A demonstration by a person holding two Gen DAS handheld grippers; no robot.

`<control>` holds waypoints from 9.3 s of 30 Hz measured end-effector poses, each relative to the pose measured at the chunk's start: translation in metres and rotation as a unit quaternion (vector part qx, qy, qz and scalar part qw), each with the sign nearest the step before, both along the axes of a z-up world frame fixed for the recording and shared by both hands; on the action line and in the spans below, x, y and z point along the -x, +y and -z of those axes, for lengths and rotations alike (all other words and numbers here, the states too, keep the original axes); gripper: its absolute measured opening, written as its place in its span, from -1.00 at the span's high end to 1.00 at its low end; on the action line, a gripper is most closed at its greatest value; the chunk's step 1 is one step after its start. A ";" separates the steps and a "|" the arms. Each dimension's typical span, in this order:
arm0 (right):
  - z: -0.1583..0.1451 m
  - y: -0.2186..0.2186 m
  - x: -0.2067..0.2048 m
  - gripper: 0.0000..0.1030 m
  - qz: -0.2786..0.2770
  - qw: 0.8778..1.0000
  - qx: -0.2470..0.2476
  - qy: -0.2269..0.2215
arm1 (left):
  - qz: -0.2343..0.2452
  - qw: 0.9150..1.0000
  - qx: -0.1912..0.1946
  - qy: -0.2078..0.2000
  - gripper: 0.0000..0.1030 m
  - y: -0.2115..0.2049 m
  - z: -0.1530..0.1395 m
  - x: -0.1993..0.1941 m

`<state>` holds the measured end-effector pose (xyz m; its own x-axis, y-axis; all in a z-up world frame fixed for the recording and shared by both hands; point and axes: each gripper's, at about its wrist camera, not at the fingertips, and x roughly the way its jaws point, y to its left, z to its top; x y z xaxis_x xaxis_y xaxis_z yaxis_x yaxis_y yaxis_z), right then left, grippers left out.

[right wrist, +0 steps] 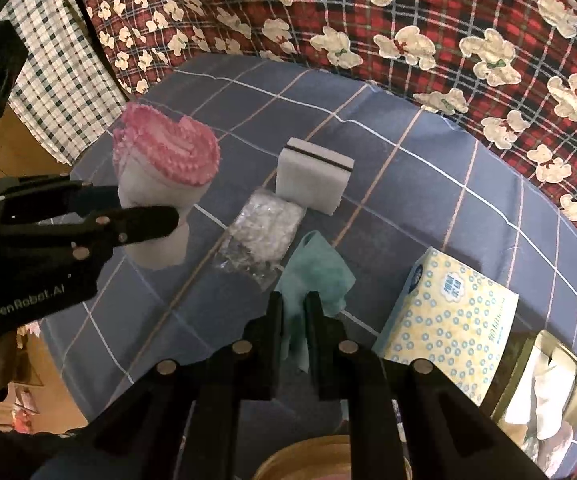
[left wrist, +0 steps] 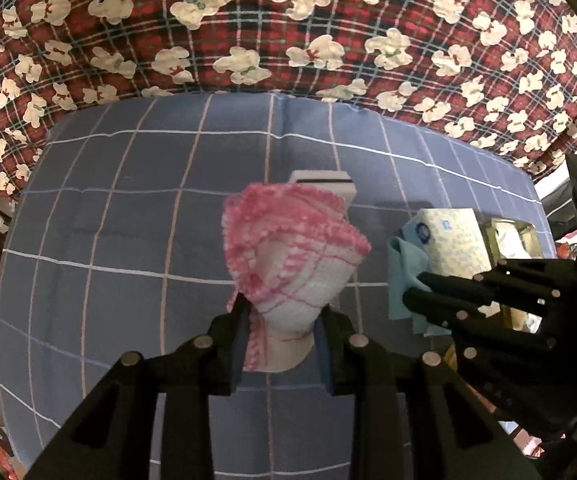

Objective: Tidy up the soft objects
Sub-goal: 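Grasp the pink-edged towel roll with the left tool while the right tool grasps the teal cloth, then carry the towel roll toward the tray while the right tool carries the teal cloth, then open the left tool over the tray while the right tool releases the teal cloth, then move the left tool to the clear plastic bag while the right tool approaches the white sponge, then grasp the clear plastic bag with the left tool while the right tool grasps the white sponge, then lift and carry the plastic bag toward the tray while the right tool carries the sponge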

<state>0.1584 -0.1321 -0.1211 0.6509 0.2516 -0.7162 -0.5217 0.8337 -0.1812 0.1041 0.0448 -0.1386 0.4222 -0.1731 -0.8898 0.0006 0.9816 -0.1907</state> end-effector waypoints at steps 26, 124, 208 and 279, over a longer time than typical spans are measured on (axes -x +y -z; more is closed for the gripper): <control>-0.012 -0.030 0.041 0.76 0.013 0.999 -0.033 -0.040 | 0.017 1.000 -0.002 -0.010 0.47 -0.037 -0.019 0.020; -0.007 -0.244 0.102 0.76 0.250 0.955 -0.145 -0.073 | 0.269 0.963 0.012 -0.010 0.47 -0.256 -0.037 0.007; -0.028 -0.082 0.011 -0.16 0.108 0.989 -0.090 -0.034 | 0.001 0.997 -0.074 0.030 -0.43 -0.043 0.054 -0.047; -0.025 0.019 -0.045 -0.01 0.048 0.997 -0.059 0.010 | -0.059 0.998 0.002 -0.005 0.66 0.013 0.040 0.016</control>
<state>0.2033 -0.1135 -0.0956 0.6616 0.2712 -0.6990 -0.4402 0.8952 -0.0693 0.0881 0.0573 -0.1788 0.4495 -0.1259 -0.8844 -0.1130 0.9740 -0.1961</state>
